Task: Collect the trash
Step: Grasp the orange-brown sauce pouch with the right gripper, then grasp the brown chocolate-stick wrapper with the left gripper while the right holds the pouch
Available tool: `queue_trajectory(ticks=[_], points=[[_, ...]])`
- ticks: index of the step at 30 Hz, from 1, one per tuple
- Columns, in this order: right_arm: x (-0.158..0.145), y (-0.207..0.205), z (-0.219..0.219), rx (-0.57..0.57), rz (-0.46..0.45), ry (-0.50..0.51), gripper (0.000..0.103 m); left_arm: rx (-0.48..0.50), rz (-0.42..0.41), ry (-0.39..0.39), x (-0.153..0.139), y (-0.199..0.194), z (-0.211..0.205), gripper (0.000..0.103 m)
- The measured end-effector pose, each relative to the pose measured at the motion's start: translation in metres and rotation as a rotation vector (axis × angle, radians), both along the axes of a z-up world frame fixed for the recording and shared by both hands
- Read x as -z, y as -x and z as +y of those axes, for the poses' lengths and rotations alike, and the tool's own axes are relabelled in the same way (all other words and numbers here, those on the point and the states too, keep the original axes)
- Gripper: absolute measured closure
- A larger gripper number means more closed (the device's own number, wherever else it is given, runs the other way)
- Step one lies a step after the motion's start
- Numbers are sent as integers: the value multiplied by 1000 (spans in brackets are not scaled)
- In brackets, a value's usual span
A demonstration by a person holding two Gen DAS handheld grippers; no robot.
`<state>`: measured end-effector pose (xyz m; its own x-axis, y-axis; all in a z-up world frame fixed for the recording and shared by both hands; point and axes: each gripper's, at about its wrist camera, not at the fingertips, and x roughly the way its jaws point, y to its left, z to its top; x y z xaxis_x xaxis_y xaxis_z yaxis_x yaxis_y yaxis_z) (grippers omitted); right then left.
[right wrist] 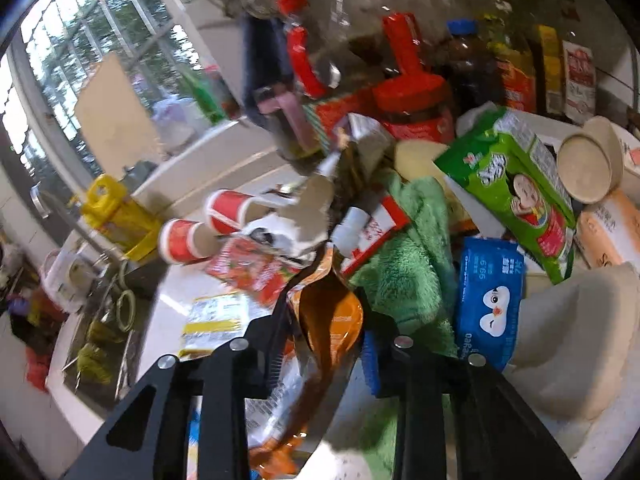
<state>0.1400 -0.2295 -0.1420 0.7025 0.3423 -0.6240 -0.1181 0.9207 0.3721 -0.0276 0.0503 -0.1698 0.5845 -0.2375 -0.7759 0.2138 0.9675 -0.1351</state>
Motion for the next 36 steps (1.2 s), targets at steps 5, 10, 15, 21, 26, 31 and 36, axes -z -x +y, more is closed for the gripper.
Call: queue_trajectory(ticks=[5,10,15,21,26,31,36], points=[[-29,24,-9,-25,-35,-51,74,10,-47,17,-16,-39,-19,13],[-50,46,-29,-13,-50,-83,74,47,-124,-7,-41,-97,-50,13],[-53,61,-48,-10,-43,-104,74,182,-200,-163,-55,-168,-122,13],[-48,72,-66,21,-8,-113,74,248,-212,-353,-34,-225,-195,13],[-45,84,-79,28,12,-107,74,285,-272,-420,-21,-237,-219,13],[-44,86,-84,28,15,-115,74,281,-261,-459,-13,-248,-235,18],[-47,88,-86,21,-4,-131,74,317,-348,-364,-48,-216,-245,14]])
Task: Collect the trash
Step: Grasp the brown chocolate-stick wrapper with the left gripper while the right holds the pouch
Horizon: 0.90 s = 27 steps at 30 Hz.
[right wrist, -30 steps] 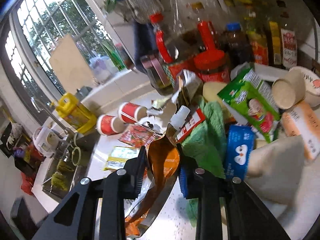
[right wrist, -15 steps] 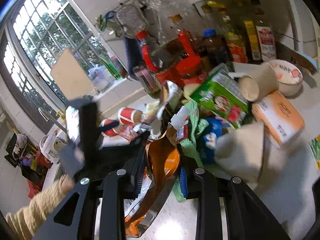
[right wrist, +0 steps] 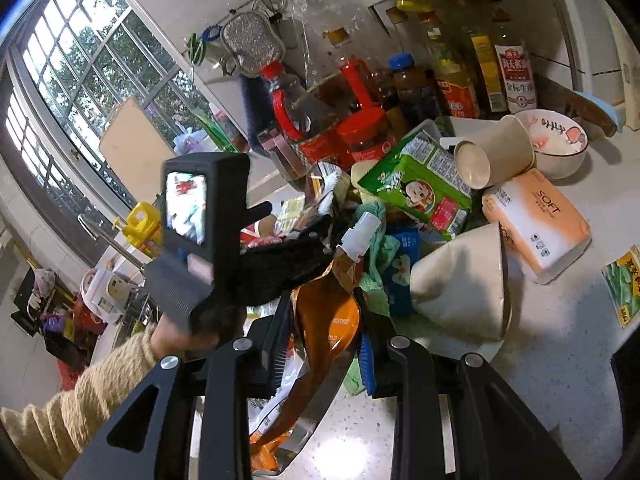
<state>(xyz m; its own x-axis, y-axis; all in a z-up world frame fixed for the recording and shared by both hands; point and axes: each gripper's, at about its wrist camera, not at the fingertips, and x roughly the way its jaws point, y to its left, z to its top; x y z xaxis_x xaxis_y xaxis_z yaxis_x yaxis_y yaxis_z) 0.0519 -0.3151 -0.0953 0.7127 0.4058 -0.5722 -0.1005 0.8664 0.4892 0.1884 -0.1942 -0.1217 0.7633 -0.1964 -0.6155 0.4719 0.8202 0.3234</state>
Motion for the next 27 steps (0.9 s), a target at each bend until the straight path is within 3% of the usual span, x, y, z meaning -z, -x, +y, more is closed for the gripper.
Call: queue_trajectory(ticks=[3,6,9,12,13,14,16,21,24,27], points=[[0,0,-1,-5,1,-11,74,-28,-27,-147,20,-5,-22,13],[4,0,-1,-11,9,-6,74,-11,-82,-217,28,-1,-37,13],[6,0,-3,-7,19,-11,74,-76,-39,-217,39,-20,-38,12],[7,1,-4,-7,19,-1,74,-109,-18,-186,41,-32,-30,16],[7,1,-4,-6,19,0,74,-111,-9,-177,41,-35,-29,48],[7,1,-5,-5,19,1,74,-123,10,-177,41,-39,-27,68],[7,2,-6,0,13,-1,74,-136,17,-140,38,-41,-19,74],[2,2,-4,-2,-1,2,74,-143,-36,-94,23,-24,-7,75],[-10,3,2,-3,-27,10,74,-141,-52,-8,0,-10,12,75],[-33,2,9,-18,-70,16,74,-131,-84,118,-42,14,46,75]])
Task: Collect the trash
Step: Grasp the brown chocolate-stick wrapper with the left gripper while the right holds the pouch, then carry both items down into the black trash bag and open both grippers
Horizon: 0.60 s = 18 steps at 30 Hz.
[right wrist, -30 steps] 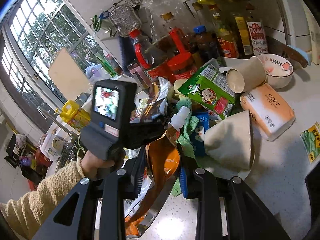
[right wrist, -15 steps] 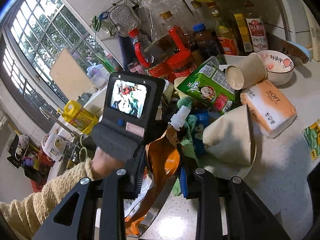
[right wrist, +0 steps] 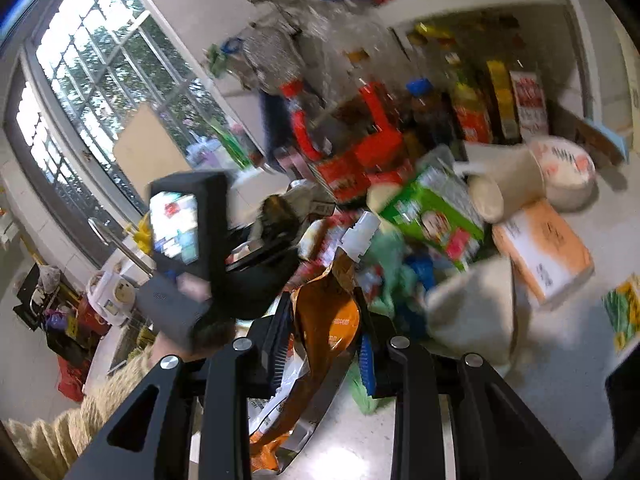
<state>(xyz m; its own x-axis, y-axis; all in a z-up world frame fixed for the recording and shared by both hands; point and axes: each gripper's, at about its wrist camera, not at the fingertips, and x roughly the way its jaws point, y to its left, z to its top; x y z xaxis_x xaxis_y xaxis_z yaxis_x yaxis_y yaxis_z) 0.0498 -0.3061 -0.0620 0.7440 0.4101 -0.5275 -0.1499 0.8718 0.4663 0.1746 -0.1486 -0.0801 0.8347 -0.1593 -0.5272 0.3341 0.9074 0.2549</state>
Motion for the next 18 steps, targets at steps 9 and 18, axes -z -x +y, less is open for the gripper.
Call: queue_trajectory(ticks=[9,18], points=[[-90,3,22,-31,-193,15,74,59,-84,251,-111,64,104,75],[-160,42,47,-85,-358,35,74,137,-197,290,-161,142,164,74]])
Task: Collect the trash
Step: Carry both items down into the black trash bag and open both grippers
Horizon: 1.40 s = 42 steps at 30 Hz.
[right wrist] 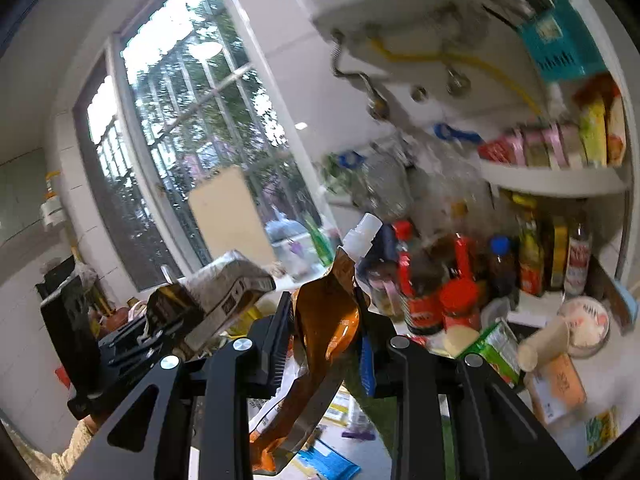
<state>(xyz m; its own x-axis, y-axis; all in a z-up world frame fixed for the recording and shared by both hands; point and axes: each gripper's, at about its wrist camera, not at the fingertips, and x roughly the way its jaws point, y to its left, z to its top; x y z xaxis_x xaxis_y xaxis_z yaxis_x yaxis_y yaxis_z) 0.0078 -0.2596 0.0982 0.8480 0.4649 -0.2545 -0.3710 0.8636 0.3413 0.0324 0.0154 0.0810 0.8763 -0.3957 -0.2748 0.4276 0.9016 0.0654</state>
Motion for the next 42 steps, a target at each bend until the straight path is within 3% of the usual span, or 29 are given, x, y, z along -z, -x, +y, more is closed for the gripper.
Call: queue_trajectory(ticks=[5,10,15,20,24,26,30,35,39,40,41,42], points=[[-20,43,18,-74,-61,13,74,96,-20,4,-1,55,29,74],[-32,84,39,-195,-78,25,74,185,41,3,10,110,48,74],[-30,126,60,-322,-60,28,74,223,165,-49,36,157,69,74],[5,149,87,-433,65,56,74,268,358,-66,80,179,89,73],[81,148,107,-464,300,50,74,294,576,-102,145,184,94,73],[127,147,114,-454,420,39,74,305,689,-132,191,185,94,73],[219,150,124,-412,578,86,74,293,828,-188,291,179,91,73],[346,142,142,-384,740,176,74,230,960,-252,405,159,82,71],[433,130,154,-348,872,262,73,236,1014,-351,465,150,64,67],[444,130,156,-339,884,283,68,221,1035,-371,480,146,61,59],[456,128,160,-333,907,318,47,205,1053,-384,490,141,59,46],[467,127,163,-307,922,363,39,198,1067,-379,495,136,57,42]])
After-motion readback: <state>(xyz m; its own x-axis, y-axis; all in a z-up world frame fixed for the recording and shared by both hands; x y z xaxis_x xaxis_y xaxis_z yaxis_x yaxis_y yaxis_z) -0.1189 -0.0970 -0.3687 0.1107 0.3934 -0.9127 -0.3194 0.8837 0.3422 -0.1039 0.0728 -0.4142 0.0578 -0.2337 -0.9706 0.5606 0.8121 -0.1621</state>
